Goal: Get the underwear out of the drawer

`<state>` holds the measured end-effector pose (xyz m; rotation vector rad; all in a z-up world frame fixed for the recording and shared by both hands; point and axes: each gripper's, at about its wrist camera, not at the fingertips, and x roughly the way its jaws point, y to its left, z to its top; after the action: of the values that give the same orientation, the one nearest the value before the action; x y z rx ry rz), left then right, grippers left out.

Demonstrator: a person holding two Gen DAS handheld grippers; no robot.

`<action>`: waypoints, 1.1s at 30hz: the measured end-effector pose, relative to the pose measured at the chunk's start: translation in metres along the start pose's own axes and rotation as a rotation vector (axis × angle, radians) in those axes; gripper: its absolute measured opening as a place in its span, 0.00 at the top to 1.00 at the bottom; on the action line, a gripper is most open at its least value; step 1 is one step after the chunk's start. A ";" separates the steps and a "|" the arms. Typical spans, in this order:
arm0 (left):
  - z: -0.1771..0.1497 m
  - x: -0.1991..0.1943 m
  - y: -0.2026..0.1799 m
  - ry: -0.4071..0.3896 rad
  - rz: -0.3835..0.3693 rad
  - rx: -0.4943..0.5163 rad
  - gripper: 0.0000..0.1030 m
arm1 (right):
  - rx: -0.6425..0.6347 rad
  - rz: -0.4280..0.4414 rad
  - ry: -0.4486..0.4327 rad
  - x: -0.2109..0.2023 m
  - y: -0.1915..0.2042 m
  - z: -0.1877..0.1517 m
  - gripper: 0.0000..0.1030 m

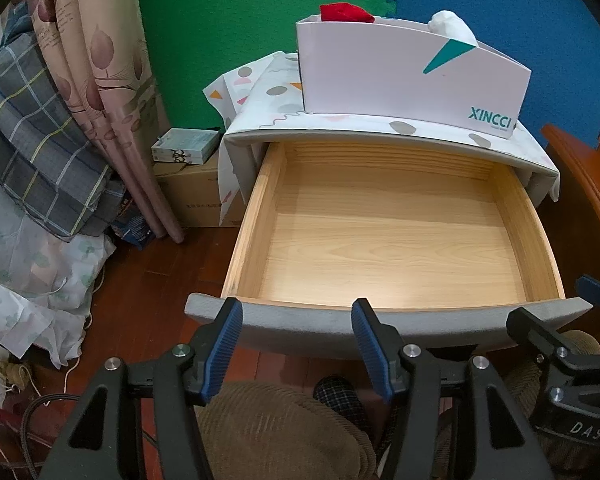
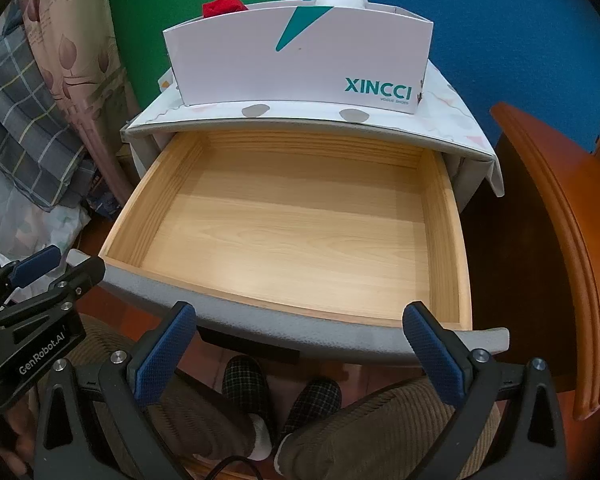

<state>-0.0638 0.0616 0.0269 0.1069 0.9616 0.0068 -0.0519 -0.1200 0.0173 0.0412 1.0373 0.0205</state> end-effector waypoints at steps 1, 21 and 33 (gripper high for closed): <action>0.001 0.000 0.000 0.000 0.000 -0.002 0.43 | 0.000 0.001 0.001 0.000 0.000 0.000 0.00; -0.001 -0.001 0.002 -0.006 0.001 0.009 0.43 | -0.001 0.002 0.007 0.001 0.002 -0.001 0.00; -0.002 -0.002 0.001 -0.018 -0.005 0.016 0.44 | -0.002 -0.003 0.013 0.003 0.004 -0.003 0.00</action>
<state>-0.0670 0.0630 0.0276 0.1192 0.9441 -0.0065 -0.0524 -0.1161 0.0133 0.0378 1.0502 0.0195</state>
